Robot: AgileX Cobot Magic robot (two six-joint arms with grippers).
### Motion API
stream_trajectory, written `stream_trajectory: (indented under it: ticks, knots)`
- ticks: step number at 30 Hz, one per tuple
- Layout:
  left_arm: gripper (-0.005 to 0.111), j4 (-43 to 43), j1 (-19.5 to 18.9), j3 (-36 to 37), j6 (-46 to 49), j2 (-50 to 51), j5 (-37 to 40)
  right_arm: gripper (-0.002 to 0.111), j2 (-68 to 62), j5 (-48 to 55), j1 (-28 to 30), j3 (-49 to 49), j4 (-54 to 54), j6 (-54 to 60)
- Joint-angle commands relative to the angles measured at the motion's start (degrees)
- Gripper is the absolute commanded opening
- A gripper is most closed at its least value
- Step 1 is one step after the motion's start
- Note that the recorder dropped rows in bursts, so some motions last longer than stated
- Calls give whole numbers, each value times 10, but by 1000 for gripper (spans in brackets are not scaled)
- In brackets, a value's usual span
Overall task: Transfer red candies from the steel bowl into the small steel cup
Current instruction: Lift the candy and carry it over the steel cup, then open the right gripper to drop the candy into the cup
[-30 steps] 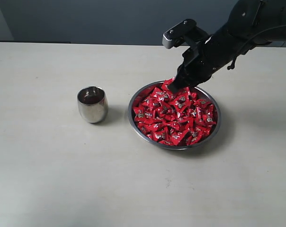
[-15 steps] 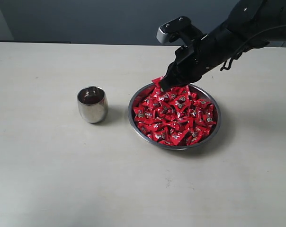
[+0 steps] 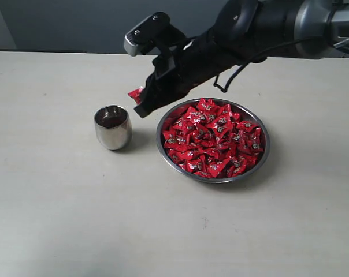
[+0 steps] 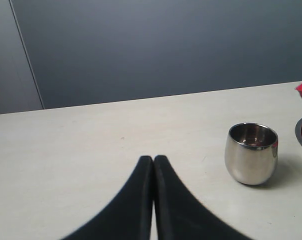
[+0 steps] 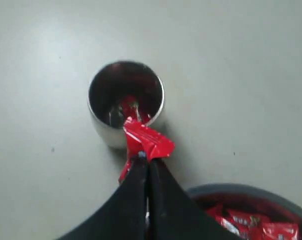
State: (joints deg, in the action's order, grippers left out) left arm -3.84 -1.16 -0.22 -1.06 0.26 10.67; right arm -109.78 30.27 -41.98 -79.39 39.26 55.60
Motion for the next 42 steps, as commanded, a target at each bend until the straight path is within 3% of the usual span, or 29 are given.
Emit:
stream_trajectory:
  ticks: [1,10,26,27,29,30,31,34,35,37,42]
  knots:
    - [0,-1,2,2,-1,-3,-3,-1,-31,0,-19,-60,-5,-16]
    - [0,-1,2,2,-1,-3,-3,-1,-141,12,-28,-187,-42,-77]
    - [0,-1,2,2,-1,-3,-5,1,-188,15,-50,-192,-69,-78]
    - [0,-1,2,2,-1,-3,-5,5,-188,17,-50,-192,-69,-78]
    - [0,-1,2,2,-1,-3,-4,26,-182,22,-50,-192,-69,-78]
    - [0,-1,2,2,-1,-3,-4,43,-178,25,-50,-192,-74,-78]
    - [0,-1,2,2,-1,-3,-4,49,-172,32,-50,-192,-78,-81]
    - [0,-1,2,2,-1,-3,-4,39,-145,51,-48,-192,-106,-113]
    - [0,-1,2,2,-1,-3,-4,29,-126,63,-47,-192,-144,-159]
    - [0,-1,2,2,-1,-3,-4,20,-98,87,-36,-192,-211,-237]
    - [0,-1,2,2,-1,-3,-4,35,-55,161,-2,-179,-245,-270]
